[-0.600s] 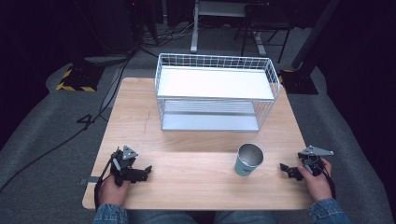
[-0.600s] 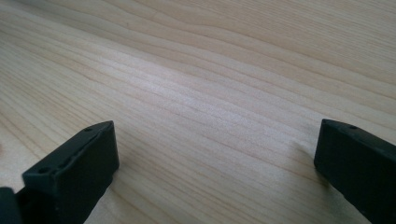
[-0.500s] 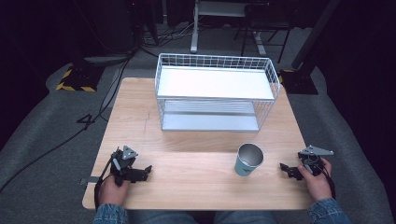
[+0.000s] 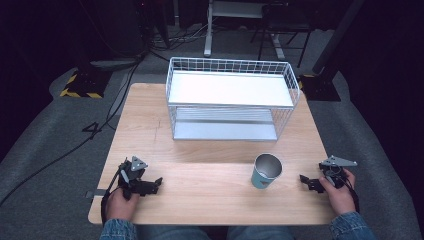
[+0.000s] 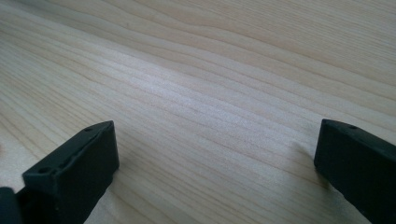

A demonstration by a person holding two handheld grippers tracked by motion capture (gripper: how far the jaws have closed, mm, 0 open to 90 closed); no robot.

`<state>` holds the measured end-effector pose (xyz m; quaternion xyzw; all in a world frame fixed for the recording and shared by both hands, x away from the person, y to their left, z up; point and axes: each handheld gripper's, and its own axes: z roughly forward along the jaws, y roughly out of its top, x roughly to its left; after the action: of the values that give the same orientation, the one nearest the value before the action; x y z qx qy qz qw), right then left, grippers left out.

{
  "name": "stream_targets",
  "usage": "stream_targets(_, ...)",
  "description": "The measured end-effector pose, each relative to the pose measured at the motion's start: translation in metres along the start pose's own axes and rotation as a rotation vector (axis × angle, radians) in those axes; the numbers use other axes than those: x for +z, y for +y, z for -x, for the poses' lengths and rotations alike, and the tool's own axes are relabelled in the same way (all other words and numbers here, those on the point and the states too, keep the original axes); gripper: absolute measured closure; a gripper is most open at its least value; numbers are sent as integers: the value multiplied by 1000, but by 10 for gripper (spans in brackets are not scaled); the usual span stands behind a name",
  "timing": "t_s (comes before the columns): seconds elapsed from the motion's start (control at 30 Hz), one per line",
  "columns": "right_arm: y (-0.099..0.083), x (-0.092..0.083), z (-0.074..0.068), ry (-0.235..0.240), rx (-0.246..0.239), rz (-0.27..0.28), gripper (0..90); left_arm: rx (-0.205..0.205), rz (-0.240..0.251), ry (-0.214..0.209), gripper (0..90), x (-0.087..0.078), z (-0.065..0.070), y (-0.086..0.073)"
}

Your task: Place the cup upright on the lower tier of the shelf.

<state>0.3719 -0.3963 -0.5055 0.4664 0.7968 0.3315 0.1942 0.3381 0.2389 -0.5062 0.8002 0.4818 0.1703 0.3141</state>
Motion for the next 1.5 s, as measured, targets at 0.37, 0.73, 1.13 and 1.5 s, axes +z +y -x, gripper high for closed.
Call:
stream_targets(0.37, 0, -1, 0, -1, 10, 0, 3, 0, -1, 2, 1, -1, 0, -1)
stream_targets(0.73, 6, -8, -1, 2, 39, 29, 161, 1, -2, 2, 1, -1, 0, 0)
stream_targets(1.13, 15, -34, -16, 50, 32, 95, 159, -1, 0, 2, 1, 0, 0, 0)
stream_targets(1.5, 25, -55, -41, 106, -22, 113, 159, -1, 0, 4, 1, 0, 0, 0)
